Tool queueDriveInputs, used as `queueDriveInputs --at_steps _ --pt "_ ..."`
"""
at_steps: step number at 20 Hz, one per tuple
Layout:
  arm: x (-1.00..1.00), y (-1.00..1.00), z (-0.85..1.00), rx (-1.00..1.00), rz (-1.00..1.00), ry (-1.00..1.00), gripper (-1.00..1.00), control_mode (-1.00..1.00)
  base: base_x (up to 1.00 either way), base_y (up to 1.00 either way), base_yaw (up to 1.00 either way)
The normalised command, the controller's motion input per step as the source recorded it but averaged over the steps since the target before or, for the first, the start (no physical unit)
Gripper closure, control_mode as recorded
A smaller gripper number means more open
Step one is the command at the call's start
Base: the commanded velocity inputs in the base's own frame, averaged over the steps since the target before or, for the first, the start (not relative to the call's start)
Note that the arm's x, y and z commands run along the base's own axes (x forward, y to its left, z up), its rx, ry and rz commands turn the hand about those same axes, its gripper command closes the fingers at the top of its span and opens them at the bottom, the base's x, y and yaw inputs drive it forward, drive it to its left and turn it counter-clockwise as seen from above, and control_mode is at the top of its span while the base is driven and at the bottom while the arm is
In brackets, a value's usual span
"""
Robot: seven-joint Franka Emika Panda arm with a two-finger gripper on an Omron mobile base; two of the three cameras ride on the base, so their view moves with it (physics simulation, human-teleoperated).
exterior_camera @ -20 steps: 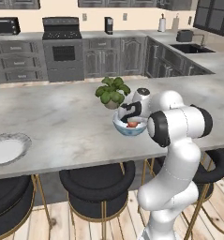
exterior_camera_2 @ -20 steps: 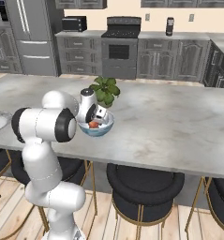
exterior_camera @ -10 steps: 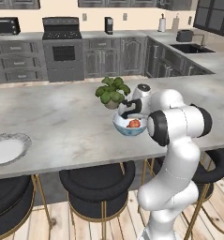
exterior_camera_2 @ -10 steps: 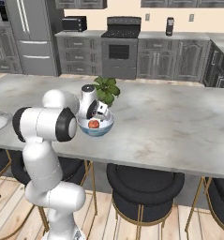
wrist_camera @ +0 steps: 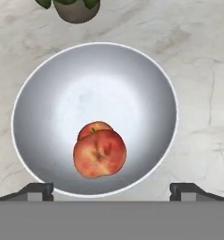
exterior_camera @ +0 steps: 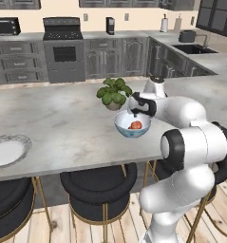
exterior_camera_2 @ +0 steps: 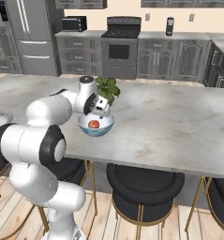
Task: Take the fruits from the plate on the dining counter and place two fruits in each bowl.
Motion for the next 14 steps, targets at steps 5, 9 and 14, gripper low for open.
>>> queueDriveInputs --at_steps 5,9,14 --pt "-0.95 0.06 0.91 -0.01 0.0 0.0 -1.0 -1.0 0.0 0.0 0.0" --pt "-0.6 0.05 1.0 0.0 0.0 0.0 -1.0 -1.0 0.0 0.0 0.0" --pt "-0.9 0.18 0.9 0.0 0.0 0.01 -1.0 -1.0 0.0 0.0 0.0"
